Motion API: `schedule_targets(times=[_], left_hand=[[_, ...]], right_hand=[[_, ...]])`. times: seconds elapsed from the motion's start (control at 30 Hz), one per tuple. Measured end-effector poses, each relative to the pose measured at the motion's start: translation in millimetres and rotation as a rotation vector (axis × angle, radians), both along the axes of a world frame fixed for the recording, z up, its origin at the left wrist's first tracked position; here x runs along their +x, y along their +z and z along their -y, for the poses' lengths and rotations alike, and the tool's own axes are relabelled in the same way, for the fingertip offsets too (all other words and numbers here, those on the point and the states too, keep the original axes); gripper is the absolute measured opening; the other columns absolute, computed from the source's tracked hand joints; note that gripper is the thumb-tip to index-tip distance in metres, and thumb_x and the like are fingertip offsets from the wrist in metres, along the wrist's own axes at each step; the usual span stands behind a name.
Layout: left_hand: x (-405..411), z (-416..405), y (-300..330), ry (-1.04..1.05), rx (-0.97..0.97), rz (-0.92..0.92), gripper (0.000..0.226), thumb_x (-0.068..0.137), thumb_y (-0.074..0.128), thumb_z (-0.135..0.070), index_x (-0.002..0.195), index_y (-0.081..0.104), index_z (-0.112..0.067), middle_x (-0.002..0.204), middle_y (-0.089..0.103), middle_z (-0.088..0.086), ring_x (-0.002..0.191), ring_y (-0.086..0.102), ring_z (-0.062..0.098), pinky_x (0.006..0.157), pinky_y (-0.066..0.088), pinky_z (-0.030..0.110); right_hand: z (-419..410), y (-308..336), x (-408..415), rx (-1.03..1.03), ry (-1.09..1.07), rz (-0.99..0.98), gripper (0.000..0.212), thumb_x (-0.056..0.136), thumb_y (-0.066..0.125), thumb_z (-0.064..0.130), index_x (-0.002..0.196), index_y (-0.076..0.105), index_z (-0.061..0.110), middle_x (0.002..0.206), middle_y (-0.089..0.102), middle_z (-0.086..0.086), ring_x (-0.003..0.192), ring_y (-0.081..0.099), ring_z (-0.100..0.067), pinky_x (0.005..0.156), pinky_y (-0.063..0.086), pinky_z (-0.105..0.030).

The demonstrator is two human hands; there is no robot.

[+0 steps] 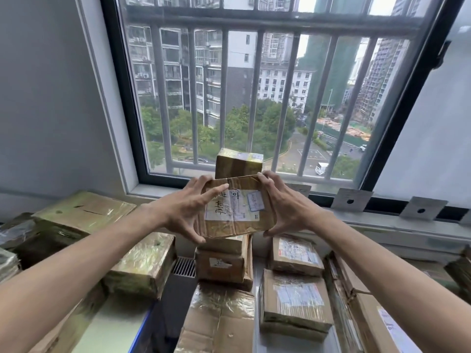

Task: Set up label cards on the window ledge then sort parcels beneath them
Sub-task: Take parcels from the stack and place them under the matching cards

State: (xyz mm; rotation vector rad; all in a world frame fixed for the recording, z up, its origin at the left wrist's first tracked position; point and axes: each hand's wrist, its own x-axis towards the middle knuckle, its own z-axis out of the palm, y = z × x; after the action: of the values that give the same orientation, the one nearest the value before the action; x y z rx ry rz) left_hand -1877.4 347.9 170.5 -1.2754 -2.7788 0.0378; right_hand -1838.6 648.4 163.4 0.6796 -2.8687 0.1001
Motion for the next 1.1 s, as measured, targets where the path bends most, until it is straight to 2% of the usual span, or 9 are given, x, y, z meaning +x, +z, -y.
schedule_targets(times=[0.13, 0.23, 0.33, 0.4, 0.47, 0.63, 0.87, 0.97, 1.1], left_hand=[[3.5, 0.9, -8.0, -0.073, 0.018, -0.065, 0.133, 0.053, 0.078, -0.069, 0.157, 0.001, -0.036, 0.146, 0.014, 0.008, 0.135, 0.020, 0.026, 0.115, 0.033, 0.041], [7.3, -8.1, -14.2, -0.105, 0.016, -0.054, 0.133, 0.053, 0.076, -0.071, 0.156, 0.000, -0.038, 0.150, 0.009, 0.011, 0.139, 0.016, 0.029, 0.116, 0.035, 0.044], [14.2, -23.9, -21.1, -0.162, 0.023, -0.027, 0.133, 0.055, 0.079, -0.069, 0.156, -0.001, -0.038, 0.151, 0.005, 0.011, 0.138, 0.013, 0.028, 0.117, 0.031, 0.041], [19.7, -37.2, -27.0, -0.206, 0.001, -0.034, 0.134, 0.055, 0.079, -0.070, 0.156, -0.003, -0.038, 0.151, 0.002, 0.009, 0.137, 0.010, 0.027, 0.117, 0.031, 0.044], [29.0, -51.9, -33.5, -0.238, -0.008, -0.030, 0.134, 0.054, 0.077, -0.072, 0.155, -0.006, -0.042, 0.153, -0.001, 0.007, 0.138, 0.010, 0.028, 0.115, 0.034, 0.048], [60.8, -79.8, -46.9, -0.356, -0.017, 0.051, 0.129, 0.059, 0.078, -0.069, 0.155, -0.004, -0.043, 0.153, -0.001, 0.004, 0.141, 0.005, 0.025, 0.119, 0.026, 0.045], [94.1, -97.7, -41.8, -0.340, -0.125, 0.033, 0.130, 0.063, 0.074, -0.071, 0.150, -0.020, -0.050, 0.162, -0.010, 0.012, 0.149, -0.012, 0.033, 0.121, 0.016, 0.055], [113.8, -110.4, -35.7, -0.306, -0.144, 0.002, 0.132, 0.059, 0.075, -0.071, 0.147, -0.022, -0.053, 0.161, -0.005, 0.012, 0.149, -0.004, 0.033, 0.120, 0.020, 0.056], [146.4, -146.5, -32.2, -0.272, -0.132, -0.027, 0.137, 0.058, 0.079, -0.068, 0.150, -0.022, -0.049, 0.158, -0.004, 0.008, 0.147, 0.003, 0.031, 0.120, 0.025, 0.048]], right_hand=[[0.2, 0.9, 20.9, 0.036, -0.026, -0.035, 0.157, 0.047, 0.092, 0.061, 0.157, -0.005, 0.007, 0.158, 0.006, -0.010, 0.140, 0.034, -0.033, 0.113, 0.042, -0.041], [-2.6, -0.1, 42.0, 0.044, -0.080, -0.013, 0.155, 0.049, 0.093, 0.058, 0.157, -0.006, 0.008, 0.158, 0.007, -0.010, 0.140, 0.033, -0.032, 0.112, 0.043, -0.042], [-8.2, -5.4, 66.6, 0.040, -0.164, 0.038, 0.156, 0.052, 0.093, 0.054, 0.157, -0.015, 0.016, 0.163, -0.010, -0.006, 0.146, 0.026, -0.035, 0.113, 0.041, -0.045], [-14.1, -14.0, 84.3, 0.057, -0.225, 0.075, 0.154, 0.056, 0.093, 0.051, 0.157, -0.020, 0.020, 0.163, -0.026, -0.001, 0.152, 0.012, -0.033, 0.120, 0.029, -0.040], [-19.5, -22.0, 102.4, 0.065, -0.270, 0.113, 0.153, 0.058, 0.092, 0.050, 0.156, -0.022, 0.022, 0.163, -0.028, 0.000, 0.154, 0.001, -0.031, 0.123, 0.020, -0.039], [-37.0, -34.4, 146.2, 0.142, -0.378, 0.182, 0.157, 0.049, 0.095, 0.050, 0.155, -0.018, 0.027, 0.160, -0.007, -0.003, 0.147, 0.022, -0.034, 0.117, 0.036, -0.044], [-46.0, -38.1, 183.5, 0.088, -0.393, 0.263, 0.153, 0.056, 0.093, 0.051, 0.156, -0.019, 0.023, 0.160, -0.012, -0.002, 0.149, 0.021, -0.035, 0.120, 0.030, -0.040], [-56.7, -35.3, 200.4, 0.087, -0.389, 0.238, 0.152, 0.055, 0.093, 0.051, 0.155, -0.019, 0.026, 0.160, -0.011, -0.002, 0.147, 0.024, -0.036, 0.118, 0.034, -0.044], [-88.4, -28.0, 232.5, 0.079, -0.399, 0.218, 0.152, 0.055, 0.094, 0.048, 0.155, -0.018, 0.030, 0.160, -0.010, -0.002, 0.145, 0.029, -0.036, 0.115, 0.039, -0.045]])
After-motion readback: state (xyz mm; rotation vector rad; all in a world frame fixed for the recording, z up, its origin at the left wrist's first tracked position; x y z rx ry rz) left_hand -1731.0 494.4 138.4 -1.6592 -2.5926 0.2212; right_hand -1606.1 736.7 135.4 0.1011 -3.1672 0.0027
